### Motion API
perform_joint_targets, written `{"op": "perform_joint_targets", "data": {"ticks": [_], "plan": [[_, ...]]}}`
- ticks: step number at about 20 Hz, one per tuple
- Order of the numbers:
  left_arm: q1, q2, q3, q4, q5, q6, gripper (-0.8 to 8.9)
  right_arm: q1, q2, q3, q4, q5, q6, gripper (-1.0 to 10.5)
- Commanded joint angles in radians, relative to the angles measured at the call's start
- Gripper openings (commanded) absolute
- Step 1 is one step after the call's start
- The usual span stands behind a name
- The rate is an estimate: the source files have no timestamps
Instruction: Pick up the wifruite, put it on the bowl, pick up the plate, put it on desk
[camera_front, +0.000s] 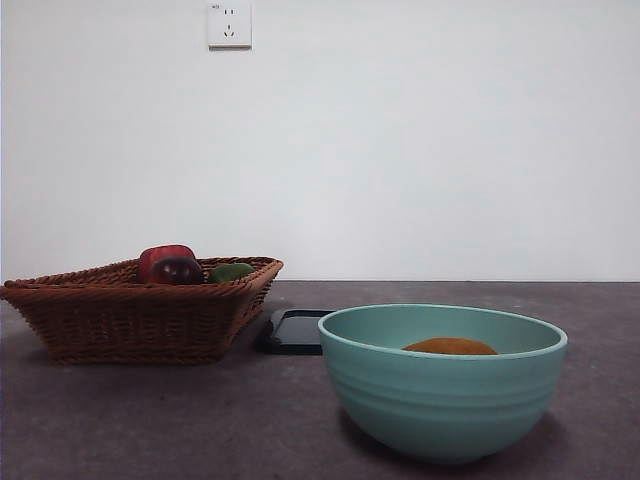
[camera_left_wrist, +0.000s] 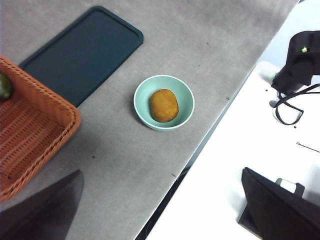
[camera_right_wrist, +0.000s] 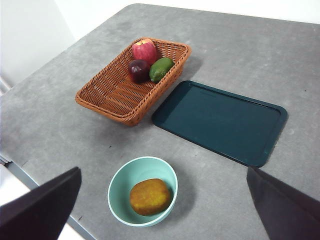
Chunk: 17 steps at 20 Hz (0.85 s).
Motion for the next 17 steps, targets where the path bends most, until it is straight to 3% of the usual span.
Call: {"op": "perform_joint_targets", "data": {"ticks": [1,4,7,13,17], "plan": [[-0.009,-0.095,-0.045,0.03,-0.029,-0.021,5.0,0.003,0.002,0.019,0.006,0.006,0.018,6.3],[-0.009,-0.252,-0.142,0.082,-0.112,-0.102,5.0,0.003,0.002,0.019,-0.007,0.006,0.033,6.3],[-0.009,-0.385,-0.255,0.128,-0.114,-0.145,5.0,0.003,0.002,0.019,-0.02,0.006,0.033,6.3],[-0.009,-0.526,-0.466,0.165,-0.114,-0.18,5.0,0.003,0.002,0.019,-0.02,0.006,0.034,6.3],[-0.009,-0.535,-0.49,0.178,-0.115,-0.159,5.0,0.003,0.002,0.019,-0.031,0.006,0.037,6.3]]}}
